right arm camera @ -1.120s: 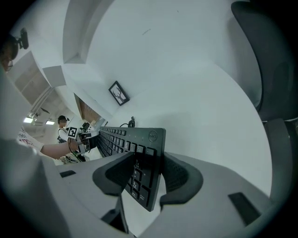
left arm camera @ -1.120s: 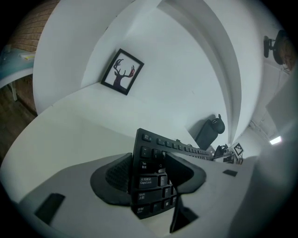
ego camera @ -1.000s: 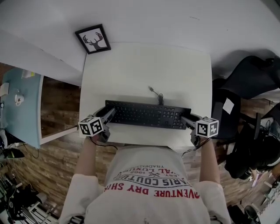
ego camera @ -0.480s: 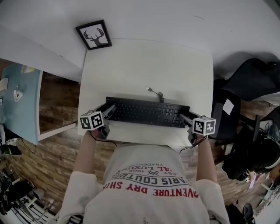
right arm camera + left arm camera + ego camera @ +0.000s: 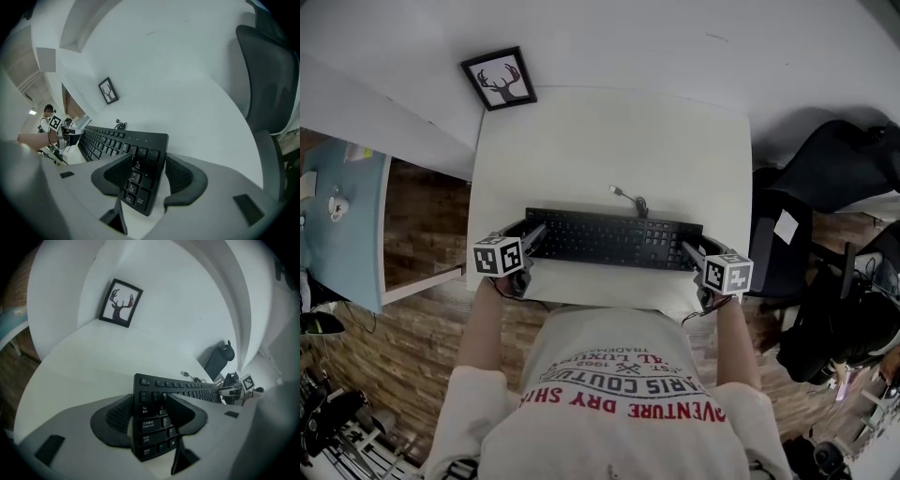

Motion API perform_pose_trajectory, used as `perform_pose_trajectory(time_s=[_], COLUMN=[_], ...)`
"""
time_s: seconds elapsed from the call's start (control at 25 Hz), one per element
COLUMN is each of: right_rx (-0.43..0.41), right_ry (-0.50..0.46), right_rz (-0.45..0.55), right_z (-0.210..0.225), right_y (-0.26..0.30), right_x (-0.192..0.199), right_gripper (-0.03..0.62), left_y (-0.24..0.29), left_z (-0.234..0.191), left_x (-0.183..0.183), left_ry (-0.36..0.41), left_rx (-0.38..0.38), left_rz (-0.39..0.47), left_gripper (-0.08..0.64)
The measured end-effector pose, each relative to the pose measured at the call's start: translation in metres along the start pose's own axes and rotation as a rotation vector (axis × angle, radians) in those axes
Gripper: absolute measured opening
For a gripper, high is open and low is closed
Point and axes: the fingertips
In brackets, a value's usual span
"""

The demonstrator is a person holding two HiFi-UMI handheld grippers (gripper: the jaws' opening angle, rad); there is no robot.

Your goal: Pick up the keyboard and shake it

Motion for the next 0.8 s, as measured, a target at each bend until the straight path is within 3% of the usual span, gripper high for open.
perform_pose_trajectory(time_s=[0.12,0.24,0.36,0.44,0.6,0.8], right_rx=[0.01,0.04,0.09,0.109,0.163,0.201], right_ry=[0.01,-0.008,-0.037,-0.076,-0.186,-0.317], right_rz=[0.007,0.051,0.116,0.15,0.266,0.44], right_z=[0.001,0.002,0.005,0.002,-0.016,-0.056], right_y=[-0.002,-0.011,-0.025,-0.032,-0.049,-0.075], right_x=[-0.002,-0.013,-0.032,-0.044,-0.075,-0.12], right_gripper=[0.235,0.218,0.098,0.064,0.034,0.025], left_y=[-0.001,-0.011,-0.021,-0.029,-0.044,-0.065], left_z=[0.0,0.001,0.006,0.011,0.033,0.095], left_x=[-0.001,-0.008,-0.022,-0.034,-0.064,-0.102], left_ry=[0.033,0.046,0.03,0.048,0.157,0.368], left_rx=[-0.014,-0.015,-0.002,-0.024,-0.075,-0.025], left_rz=[-0.013,0.026,0.077,0.121,0.217,0.346], left_gripper=[0.225,0.224,0.224,0.22,0.102,0.057])
Point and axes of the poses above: the fingertips, and each gripper's own axes: y forward along the fingers, z to its right, x out of its underside
